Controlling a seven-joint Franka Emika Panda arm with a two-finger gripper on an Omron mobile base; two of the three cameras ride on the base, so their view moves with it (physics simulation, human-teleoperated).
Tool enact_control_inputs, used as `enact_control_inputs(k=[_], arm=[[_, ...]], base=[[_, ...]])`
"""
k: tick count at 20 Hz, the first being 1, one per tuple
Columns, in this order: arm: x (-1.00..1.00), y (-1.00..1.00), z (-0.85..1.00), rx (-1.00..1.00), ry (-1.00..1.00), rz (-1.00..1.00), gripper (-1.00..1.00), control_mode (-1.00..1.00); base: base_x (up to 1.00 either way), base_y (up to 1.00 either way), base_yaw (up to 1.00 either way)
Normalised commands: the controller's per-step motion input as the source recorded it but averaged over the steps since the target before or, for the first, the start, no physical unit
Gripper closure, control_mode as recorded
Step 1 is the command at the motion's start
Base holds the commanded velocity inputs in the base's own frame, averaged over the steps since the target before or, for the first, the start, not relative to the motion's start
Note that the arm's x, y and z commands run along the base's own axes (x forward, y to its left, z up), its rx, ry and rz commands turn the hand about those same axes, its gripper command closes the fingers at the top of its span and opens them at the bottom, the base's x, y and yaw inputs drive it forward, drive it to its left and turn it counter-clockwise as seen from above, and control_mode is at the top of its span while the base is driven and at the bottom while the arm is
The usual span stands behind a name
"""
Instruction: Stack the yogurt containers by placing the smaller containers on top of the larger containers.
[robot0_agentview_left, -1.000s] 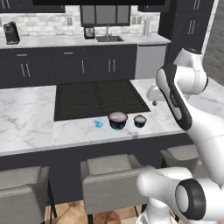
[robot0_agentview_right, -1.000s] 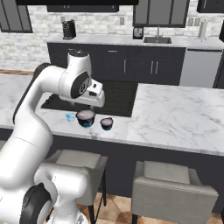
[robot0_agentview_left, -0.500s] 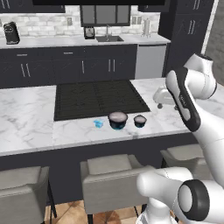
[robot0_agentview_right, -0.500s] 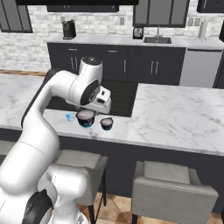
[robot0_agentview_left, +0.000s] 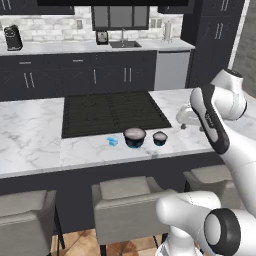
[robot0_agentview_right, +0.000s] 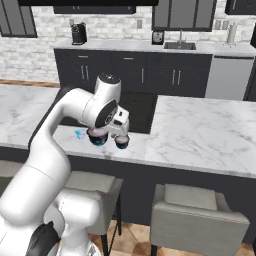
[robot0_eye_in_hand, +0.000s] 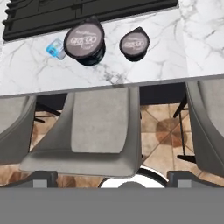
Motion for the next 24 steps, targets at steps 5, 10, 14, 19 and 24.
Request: enact_control_inputs(k=[5,10,14,19,24], arm=[[0.0,0.0,-0.22,0.0,0.0,-0.05,-1.0,-1.0],[0.0,0.0,-0.17,0.0,0.0,-0.04,-1.0,-1.0],[0.0,-0.01,-0.19,0.02,0.0,-0.03,-1.0,-1.0],[0.04,-0.03,-0.16,0.07,0.0,-0.02,-1.0,-1.0],[0.11,-0.06,-0.11,0.09,0.0,0.0,-1.0,-1.0]], base=[[0.0,0.0,0.0],[0.0,0.0,0.0],[0.0,0.0,0.0],[0.0,0.0,0.0],[0.0,0.0,0.0]])
